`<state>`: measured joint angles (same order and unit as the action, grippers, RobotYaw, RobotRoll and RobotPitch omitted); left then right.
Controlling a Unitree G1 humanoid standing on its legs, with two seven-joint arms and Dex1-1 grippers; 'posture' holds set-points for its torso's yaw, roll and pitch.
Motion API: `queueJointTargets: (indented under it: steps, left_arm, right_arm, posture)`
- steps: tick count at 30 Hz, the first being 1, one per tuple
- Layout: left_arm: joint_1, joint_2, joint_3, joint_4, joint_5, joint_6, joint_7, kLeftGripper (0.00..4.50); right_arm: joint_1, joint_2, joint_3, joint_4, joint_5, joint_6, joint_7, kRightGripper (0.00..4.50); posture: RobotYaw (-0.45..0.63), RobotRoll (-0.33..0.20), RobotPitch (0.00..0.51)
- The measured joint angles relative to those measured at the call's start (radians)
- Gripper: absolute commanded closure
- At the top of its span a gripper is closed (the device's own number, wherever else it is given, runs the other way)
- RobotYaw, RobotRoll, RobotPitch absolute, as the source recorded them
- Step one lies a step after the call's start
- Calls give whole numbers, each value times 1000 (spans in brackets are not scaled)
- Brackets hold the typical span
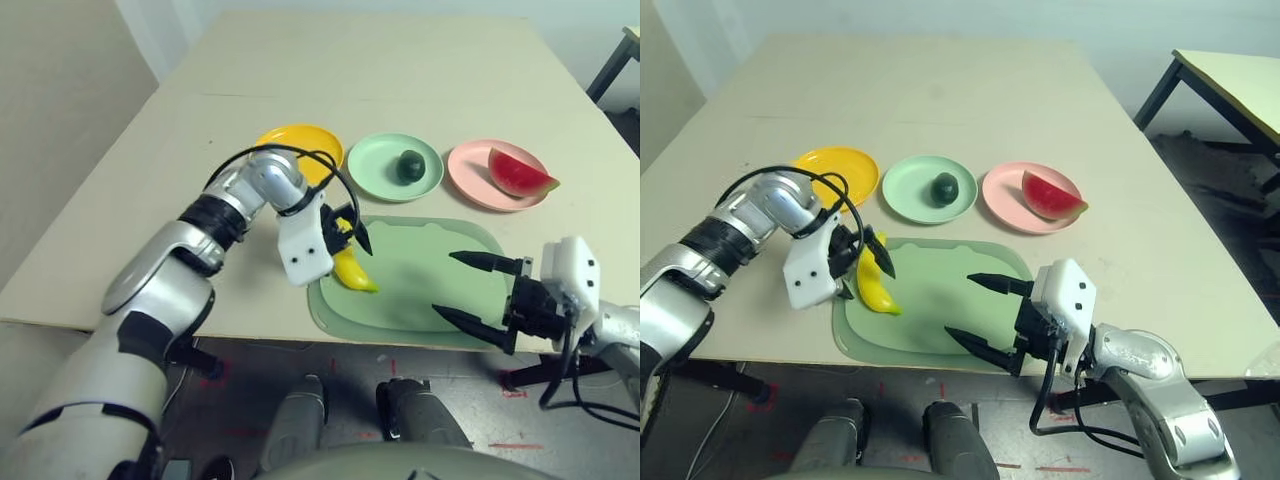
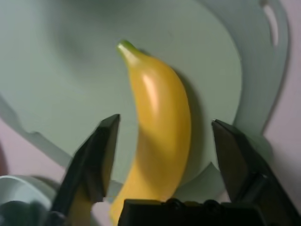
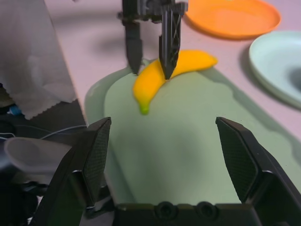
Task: Place the fruits into color-matched plates.
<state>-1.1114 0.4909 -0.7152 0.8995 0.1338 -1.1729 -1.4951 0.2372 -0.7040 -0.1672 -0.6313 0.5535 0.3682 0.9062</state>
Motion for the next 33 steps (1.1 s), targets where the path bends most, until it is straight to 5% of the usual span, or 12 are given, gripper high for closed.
queueJointTargets:
  steps: [5, 15, 22, 28, 33]
  left_arm:
    - [-27, -16, 0, 87, 89, -45, 82, 2852]
    - [-72, -14, 19, 160, 99, -37, 109, 2852]
    - [-141, 10, 141, 218, 40, 119, 85, 2852]
    - [-175, 61, 248, 303, 67, 342, 254, 2852]
    - [-178, 133, 212, 362, 246, 425, 538, 2852]
  right_arm:
    - [30, 15, -63, -22, 31, 6, -54, 0]
    - [120, 55, -129, -30, 45, -61, -60, 0]
    - [156, 35, -169, 9, 44, -134, 15, 0]
    - [104, 47, -144, 15, 31, -140, -17, 0]
    - [79, 63, -115, 13, 32, -114, -64, 0]
  posture:
    - [-192, 0, 108]
    - [-190, 0, 112]
    - [-191, 0, 115]
    - [-168, 0, 118]
    - [-160, 0, 123]
